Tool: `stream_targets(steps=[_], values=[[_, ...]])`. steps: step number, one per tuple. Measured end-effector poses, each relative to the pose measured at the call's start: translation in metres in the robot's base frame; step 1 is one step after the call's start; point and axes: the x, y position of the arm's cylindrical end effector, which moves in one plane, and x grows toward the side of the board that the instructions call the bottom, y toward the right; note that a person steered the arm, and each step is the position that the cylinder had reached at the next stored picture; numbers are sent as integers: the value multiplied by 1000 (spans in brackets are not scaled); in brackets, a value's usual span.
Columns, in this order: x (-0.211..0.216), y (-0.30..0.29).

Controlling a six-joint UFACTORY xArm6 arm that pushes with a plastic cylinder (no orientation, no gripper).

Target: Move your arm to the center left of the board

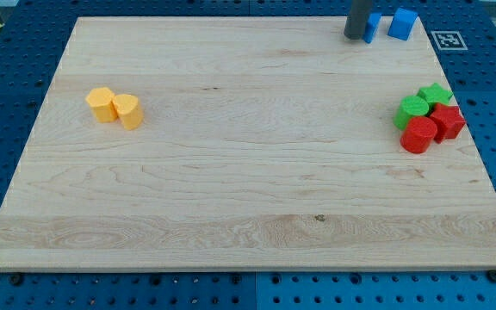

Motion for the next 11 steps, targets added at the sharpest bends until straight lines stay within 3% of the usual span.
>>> stream_targets(steps=[2, 3, 7, 11], values=[[-18, 12], [-7, -34], [123, -481], [174, -449]])
